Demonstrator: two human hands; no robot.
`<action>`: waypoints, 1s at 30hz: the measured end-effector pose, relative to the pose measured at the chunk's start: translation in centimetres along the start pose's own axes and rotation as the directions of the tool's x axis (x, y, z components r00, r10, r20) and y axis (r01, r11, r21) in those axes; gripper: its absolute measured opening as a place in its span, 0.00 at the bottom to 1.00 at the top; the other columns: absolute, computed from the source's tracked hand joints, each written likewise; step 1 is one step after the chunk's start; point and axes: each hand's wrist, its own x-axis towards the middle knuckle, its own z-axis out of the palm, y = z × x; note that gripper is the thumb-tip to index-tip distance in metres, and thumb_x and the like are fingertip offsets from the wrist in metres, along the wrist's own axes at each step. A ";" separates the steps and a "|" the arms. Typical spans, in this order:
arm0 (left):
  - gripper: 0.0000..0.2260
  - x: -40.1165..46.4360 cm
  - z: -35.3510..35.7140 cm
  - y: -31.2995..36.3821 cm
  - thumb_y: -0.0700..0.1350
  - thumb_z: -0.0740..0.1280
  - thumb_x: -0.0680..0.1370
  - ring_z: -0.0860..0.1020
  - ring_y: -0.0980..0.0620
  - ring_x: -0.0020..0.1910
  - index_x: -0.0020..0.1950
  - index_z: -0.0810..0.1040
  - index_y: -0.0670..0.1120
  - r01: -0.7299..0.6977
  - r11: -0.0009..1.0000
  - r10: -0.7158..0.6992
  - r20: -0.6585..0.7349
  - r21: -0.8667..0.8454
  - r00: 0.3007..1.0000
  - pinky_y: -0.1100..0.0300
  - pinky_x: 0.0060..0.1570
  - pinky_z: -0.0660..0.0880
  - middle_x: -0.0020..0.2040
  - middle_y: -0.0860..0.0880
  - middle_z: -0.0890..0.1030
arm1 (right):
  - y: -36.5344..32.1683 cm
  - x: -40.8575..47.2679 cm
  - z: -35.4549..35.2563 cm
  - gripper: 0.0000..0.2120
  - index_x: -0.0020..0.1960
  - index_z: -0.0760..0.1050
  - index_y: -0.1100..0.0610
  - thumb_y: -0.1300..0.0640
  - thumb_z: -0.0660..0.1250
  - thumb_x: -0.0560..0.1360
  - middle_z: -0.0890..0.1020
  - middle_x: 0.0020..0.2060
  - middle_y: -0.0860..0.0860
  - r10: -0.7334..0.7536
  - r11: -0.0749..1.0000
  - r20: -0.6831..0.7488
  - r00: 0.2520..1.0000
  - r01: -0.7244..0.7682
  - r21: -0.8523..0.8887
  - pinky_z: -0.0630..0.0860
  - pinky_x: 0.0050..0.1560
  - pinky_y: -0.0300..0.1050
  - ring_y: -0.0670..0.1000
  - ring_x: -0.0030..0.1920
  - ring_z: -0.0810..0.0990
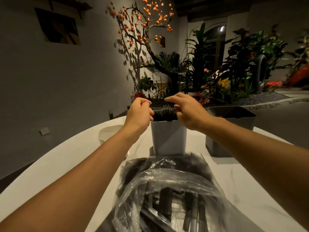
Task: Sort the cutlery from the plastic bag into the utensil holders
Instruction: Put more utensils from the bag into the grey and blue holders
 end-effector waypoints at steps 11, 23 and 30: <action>0.08 -10.8 -1.6 1.5 0.42 0.56 0.84 0.77 0.49 0.33 0.52 0.73 0.44 -0.009 0.999 0.005 0.111 0.041 0.994 0.55 0.32 0.74 0.38 0.45 0.78 | -6.6 -9.3 -5.1 0.05 0.48 0.83 0.55 0.58 0.68 0.77 0.80 0.36 0.42 -0.082 0.977 0.168 0.982 0.047 0.208 0.75 0.38 0.34 0.38 0.37 0.79; 0.12 -19.7 -0.5 -6.2 0.46 0.56 0.84 0.77 0.51 0.41 0.45 0.75 0.52 -0.290 0.873 0.211 0.232 0.392 0.950 0.50 0.44 0.77 0.40 0.51 0.78 | -6.4 -17.6 -0.2 0.21 0.64 0.77 0.47 0.63 0.70 0.74 0.79 0.57 0.50 -0.044 0.926 0.665 0.746 0.280 -0.252 0.80 0.56 0.49 0.54 0.55 0.79; 0.10 -20.1 -1.6 -7.8 0.42 0.57 0.84 0.77 0.54 0.44 0.52 0.77 0.51 -0.307 0.886 0.196 0.319 0.347 0.927 0.58 0.47 0.77 0.43 0.52 0.78 | -5.2 -19.0 2.1 0.19 0.65 0.78 0.49 0.61 0.71 0.76 0.77 0.61 0.47 -0.112 0.985 0.508 0.854 0.163 -0.057 0.76 0.60 0.39 0.49 0.61 0.76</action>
